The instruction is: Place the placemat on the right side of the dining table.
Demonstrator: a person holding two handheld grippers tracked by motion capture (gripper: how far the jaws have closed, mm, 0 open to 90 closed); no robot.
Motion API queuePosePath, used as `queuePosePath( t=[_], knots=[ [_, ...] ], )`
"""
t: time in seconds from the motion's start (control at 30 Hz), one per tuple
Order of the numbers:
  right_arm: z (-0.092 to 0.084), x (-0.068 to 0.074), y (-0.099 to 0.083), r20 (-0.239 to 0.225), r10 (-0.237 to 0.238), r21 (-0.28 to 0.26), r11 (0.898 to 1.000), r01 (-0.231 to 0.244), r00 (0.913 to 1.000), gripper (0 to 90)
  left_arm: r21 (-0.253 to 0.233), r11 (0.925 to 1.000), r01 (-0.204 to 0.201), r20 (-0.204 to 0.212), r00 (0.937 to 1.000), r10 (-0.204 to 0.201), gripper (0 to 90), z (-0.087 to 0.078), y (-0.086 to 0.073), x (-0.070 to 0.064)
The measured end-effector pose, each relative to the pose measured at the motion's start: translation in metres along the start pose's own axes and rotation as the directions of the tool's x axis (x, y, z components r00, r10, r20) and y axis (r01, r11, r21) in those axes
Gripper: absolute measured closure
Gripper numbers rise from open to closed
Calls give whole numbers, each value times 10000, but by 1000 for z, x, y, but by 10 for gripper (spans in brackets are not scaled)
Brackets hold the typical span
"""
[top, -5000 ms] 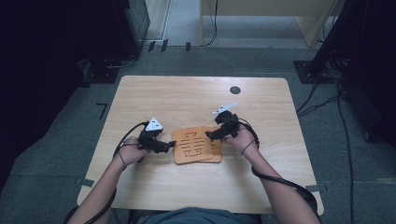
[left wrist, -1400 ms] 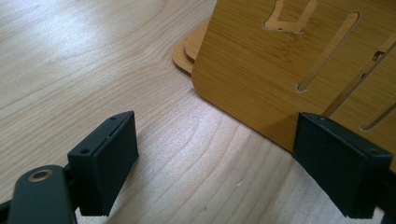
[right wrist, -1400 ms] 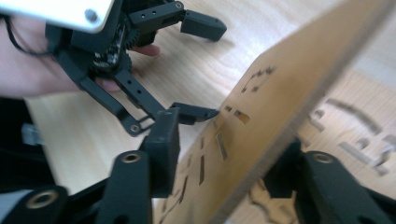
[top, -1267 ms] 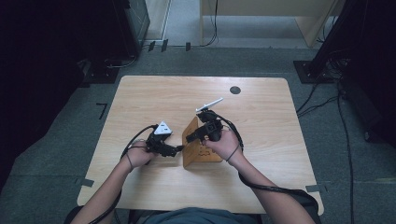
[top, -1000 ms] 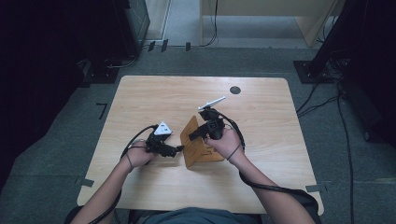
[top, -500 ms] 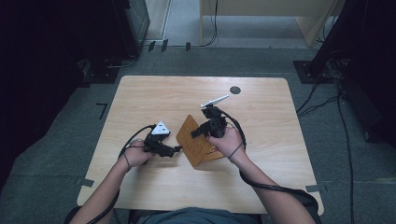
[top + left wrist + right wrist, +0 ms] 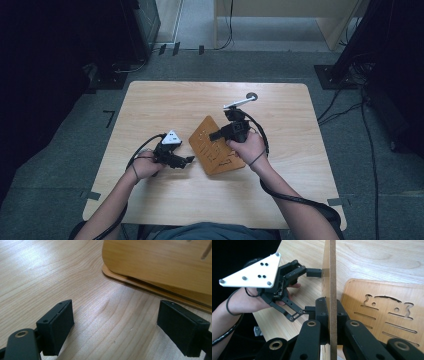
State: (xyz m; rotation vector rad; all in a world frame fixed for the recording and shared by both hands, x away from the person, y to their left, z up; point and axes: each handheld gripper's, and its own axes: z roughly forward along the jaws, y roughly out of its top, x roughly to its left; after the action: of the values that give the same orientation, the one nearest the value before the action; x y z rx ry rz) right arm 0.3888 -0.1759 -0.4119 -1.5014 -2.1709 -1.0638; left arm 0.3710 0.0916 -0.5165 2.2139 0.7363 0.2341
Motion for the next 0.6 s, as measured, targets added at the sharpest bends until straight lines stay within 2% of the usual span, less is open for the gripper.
queuePosePath(
  t=[0.07,0.3,0.33,0.37,0.6],
  knots=[
    [-3,-3,1,-7,61,-112,9999,-62,10000,875,1,10000,-46,-14,10000,46,129,0,0,0],
    [-12,-3,3,273,-178,-514,9985,192,9995,875,-15,10000,-97,-9,10000,97,129,0,0,0],
    [-14,-2,3,495,-292,-590,9977,321,9983,876,-34,9999,-117,-6,9999,117,129,1,-1,-1],
    [-14,-2,3,495,-292,-590,9977,321,9983,876,-34,9999,-117,-6,9999,117,129,1,-1,-1],
    [-21,0,3,1263,-658,-783,9940,761,9898,875,-41,9996,-275,-34,9996,275,129,1,-1,-1]
  ],
)
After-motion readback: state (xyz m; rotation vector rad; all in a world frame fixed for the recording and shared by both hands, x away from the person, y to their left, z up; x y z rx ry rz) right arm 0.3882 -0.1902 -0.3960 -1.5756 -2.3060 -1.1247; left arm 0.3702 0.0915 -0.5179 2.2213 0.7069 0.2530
